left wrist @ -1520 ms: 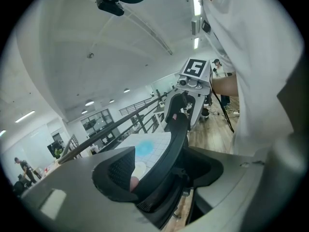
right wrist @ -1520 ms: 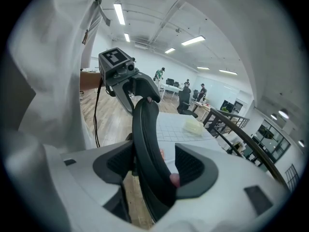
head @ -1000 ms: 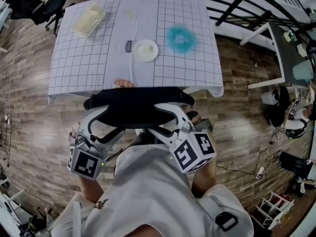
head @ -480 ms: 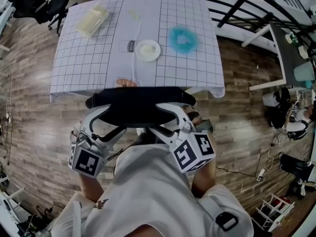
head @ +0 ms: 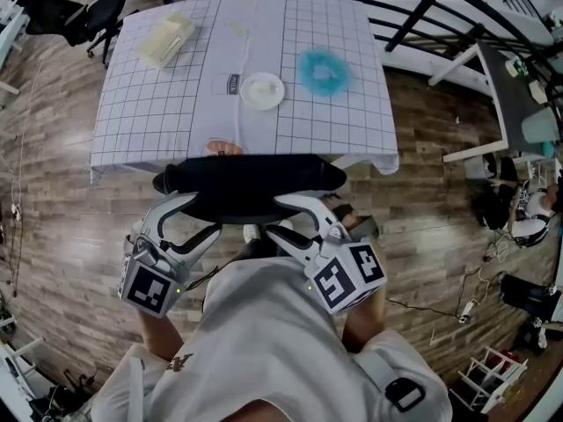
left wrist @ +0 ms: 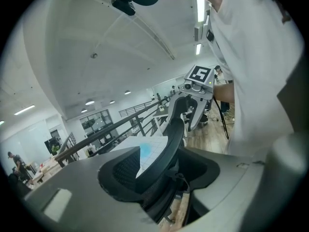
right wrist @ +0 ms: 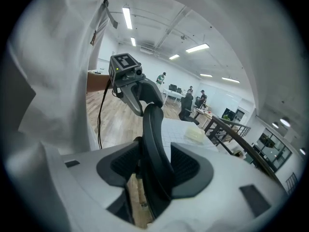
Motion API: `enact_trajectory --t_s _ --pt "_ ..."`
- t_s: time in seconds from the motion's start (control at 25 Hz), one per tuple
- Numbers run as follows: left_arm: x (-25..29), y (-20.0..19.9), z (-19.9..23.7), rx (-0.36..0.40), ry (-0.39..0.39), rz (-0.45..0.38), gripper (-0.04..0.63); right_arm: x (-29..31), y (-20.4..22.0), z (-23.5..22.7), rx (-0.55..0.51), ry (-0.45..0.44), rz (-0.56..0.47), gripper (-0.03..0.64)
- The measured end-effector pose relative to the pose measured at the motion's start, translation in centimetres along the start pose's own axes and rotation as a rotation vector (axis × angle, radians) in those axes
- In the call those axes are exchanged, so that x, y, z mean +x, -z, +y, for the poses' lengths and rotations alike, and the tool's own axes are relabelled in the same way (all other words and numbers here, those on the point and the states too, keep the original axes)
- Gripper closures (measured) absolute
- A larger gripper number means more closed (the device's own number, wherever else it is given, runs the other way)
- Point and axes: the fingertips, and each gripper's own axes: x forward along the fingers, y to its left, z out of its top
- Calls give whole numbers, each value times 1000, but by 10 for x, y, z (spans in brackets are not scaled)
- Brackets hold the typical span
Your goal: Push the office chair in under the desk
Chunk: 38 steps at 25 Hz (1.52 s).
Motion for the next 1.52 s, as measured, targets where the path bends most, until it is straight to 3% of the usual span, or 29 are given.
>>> enact_trajectory --t_s 0.16,0.24,0.44,0.72,0.96,1.2,1.52 --pt "-10 -16 5 -22 -24 -83 408 -14 -22 -5 20 29 -122 453" --pt "-21 -30 14 -68 -73 -171 508 -22 -34 -12 41 59 -196 502" --pt "-39 -55 33 -105 -160 -319 580 -33 -55 -32 91 154 -316 588" --pt "-35 -70 38 -120 -192 -399 594 -39 -70 -44 152 195 -409 615" --pt "-25 -76 46 -197 -237 -431 594 -38 -73 -58 257 236 -456 615" --pt "-13 -70 51 -276 -266 -403 595 -32 -61 -63 380 256 -432 617" --pt "-3 -58 51 -308 -267 -375 595 -23 -49 -70 452 266 -424 615"
